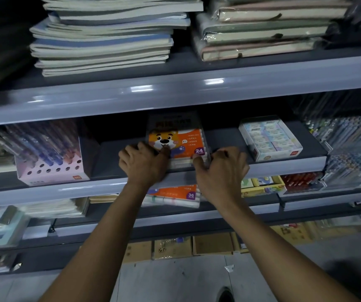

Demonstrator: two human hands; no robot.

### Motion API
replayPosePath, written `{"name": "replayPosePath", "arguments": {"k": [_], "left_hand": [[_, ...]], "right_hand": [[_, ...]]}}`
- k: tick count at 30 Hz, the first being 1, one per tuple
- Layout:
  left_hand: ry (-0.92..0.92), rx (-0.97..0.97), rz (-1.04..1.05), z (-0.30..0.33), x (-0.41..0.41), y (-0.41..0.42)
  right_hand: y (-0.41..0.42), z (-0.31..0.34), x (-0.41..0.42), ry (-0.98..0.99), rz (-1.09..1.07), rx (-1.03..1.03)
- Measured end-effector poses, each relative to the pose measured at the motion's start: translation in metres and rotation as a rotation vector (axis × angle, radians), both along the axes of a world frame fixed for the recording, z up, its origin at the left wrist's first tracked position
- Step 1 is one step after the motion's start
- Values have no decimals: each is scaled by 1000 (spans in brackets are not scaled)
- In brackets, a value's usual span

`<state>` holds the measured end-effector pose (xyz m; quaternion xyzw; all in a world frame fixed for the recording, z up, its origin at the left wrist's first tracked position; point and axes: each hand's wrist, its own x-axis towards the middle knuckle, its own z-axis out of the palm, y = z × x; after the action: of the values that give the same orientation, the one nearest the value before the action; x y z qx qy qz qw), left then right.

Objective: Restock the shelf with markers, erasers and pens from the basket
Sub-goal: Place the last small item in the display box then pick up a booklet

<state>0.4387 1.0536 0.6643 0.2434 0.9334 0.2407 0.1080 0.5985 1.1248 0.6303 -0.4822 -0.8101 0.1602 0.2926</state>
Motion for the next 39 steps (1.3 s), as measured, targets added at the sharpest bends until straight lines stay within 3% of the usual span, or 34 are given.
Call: {"name": "replayPosePath", "arguments": {"k": [3,7,10,15,19,22,29,34,39], "left_hand": [[-70,115,33,6,0,0],[-322,610,58,14,6,-9],[-452,812,139,16,18,-17],[-689,1044,186,6,45,-43],[-831,1049,170,-7,67,-62],[-904,1040,156,-22,76,-77],[-736,1195,232,-15,22,-121],[-534,925,-166,10,-9,-128],[-538,911,-104,19,4,-116]], "right_hand": [[0,-2,-1,22,2,-50],[-4,4,1,125,14,-167],[-11,10,6,186,47,-261],[-32,33,7,621,58,-440],[-38,37,8,900,36,-593],[-30,38,16,980,119,-675],[-22,37,50,818,309,-634],[-20,35,65,712,435,-633],[-23,29,69,719,495,-655]]}}
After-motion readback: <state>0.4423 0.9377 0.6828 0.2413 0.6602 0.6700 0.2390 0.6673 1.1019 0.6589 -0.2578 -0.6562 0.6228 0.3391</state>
